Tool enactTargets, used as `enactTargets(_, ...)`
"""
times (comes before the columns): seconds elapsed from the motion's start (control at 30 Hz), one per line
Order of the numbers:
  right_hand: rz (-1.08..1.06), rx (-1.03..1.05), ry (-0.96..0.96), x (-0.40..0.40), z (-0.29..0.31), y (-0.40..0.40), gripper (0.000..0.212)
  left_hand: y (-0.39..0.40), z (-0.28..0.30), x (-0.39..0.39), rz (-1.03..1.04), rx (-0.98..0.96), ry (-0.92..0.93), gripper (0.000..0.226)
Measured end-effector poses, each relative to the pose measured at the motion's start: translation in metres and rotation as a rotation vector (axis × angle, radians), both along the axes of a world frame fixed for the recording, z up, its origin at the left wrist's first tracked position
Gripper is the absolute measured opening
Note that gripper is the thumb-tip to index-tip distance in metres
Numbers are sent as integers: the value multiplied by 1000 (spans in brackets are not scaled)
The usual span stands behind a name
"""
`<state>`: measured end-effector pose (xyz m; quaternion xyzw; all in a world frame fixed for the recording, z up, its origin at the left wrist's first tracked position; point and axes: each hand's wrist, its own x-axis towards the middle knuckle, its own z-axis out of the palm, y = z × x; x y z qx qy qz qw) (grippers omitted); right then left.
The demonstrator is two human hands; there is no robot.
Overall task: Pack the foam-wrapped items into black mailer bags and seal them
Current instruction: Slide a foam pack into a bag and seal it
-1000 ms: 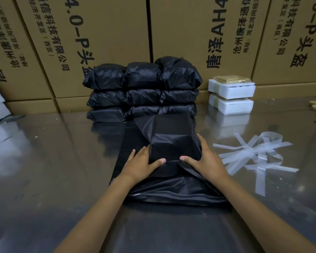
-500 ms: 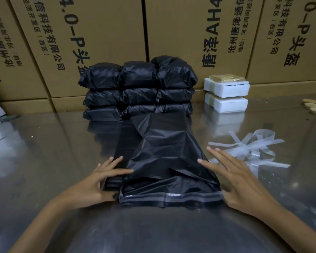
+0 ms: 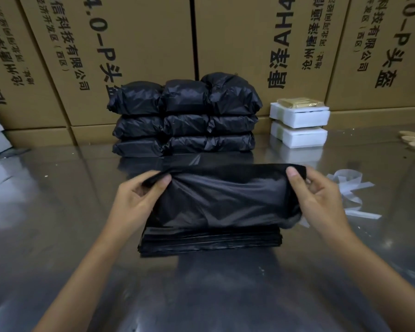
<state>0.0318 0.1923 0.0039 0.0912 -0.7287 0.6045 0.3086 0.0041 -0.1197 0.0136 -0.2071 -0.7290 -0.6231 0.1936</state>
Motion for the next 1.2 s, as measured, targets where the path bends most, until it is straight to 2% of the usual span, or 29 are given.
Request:
enactTargets(0.13, -151, 30, -31, -15, 10, 1, 18, 17, 8, -10, 102, 33, -47, 10)
enactTargets(0.2, -241, 84, -128, -30, 11, 2, 16, 25, 6, -23, 193, 81, -188, 14)
enactTargets(0.3, -364, 172, -270, -48, 8, 6, 10, 33, 1, -43, 270, 204, -476, 32)
enactTargets(0.37, -403, 217, -322, -55, 7, 10, 13, 37, -6, -51, 282, 196, -563, 31)
enactTargets(0.43, -381, 216, -366, -54, 8, 12, 35, 41, -16, -57, 285, 132, -576, 24)
enactTargets(0.47, -330, 151, -397, -53, 10, 11, 51, 42, -20, -58, 287, 106, -571, 23)
enactTargets(0.53, -115, -51, -513, -45, 16, 9, 78, 43, -26, -60, 292, 96, -566, 25)
enactTargets(0.6, 96, -166, -646, -36, 22, 5, 88, 42, -26, -62, 300, 107, -569, 26)
enactTargets(0.63, 142, -148, -660, -33, 23, 3, 85, 42, -26, -63, 303, 112, -570, 26)
enactTargets(0.67, 142, -93, -641, -32, 22, 3, 72, 41, -26, -64, 305, 115, -571, 27)
enactTargets(0.73, 102, 58, -587, -30, 22, -1, 33, 40, -27, -66, 306, 123, -578, 23)
enactTargets(0.77, 81, 113, -582, -30, 22, -3, 22, 39, -28, -66, 299, 127, -579, 20)
enactTargets(0.8, 63, 152, -587, -33, 19, -5, 19, 36, -28, -67, 288, 135, -576, 16)
enactTargets(0.9, 19, 222, -652, -42, 8, -9, 25, 27, -32, -69, 285, 147, -535, 5)
enactTargets(1.03, -36, 316, -703, -50, -3, -14, 25, 39, -50, -69, 330, -72, -419, 16)
enactTargets(1.13, -169, 552, -673, -58, 6, -13, 20, 54, -60, -65, 333, -139, -453, 19)
enactTargets(1.2, -251, 698, -688, -65, 23, -13, 17, 57, -59, -61, 329, -85, -531, 18)
